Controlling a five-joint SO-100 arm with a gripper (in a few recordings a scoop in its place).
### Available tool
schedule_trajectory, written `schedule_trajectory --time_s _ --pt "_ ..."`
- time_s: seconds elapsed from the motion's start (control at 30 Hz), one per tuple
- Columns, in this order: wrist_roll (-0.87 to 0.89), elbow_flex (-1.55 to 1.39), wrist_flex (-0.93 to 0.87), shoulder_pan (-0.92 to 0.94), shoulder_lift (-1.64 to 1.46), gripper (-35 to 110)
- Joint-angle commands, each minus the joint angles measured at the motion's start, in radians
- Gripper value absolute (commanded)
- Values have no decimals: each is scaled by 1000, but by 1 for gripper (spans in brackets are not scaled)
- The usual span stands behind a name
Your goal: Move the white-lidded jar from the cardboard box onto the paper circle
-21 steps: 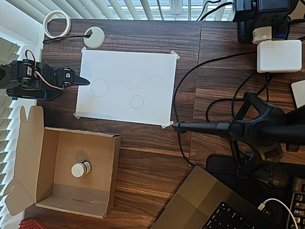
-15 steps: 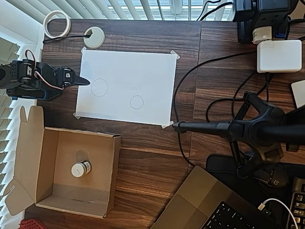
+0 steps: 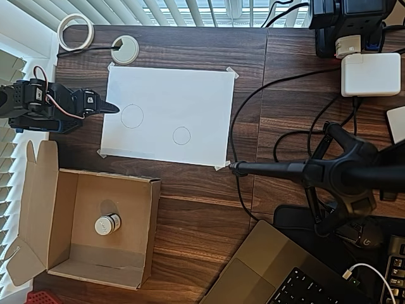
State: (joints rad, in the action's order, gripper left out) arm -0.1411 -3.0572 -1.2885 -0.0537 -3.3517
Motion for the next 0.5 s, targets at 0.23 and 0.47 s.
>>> schedule_trajectory --time_s 0.23,0.47 --pt "-38 35 -40 -29 -63 0" --pt "-121 35 -38 -107 -63 0"
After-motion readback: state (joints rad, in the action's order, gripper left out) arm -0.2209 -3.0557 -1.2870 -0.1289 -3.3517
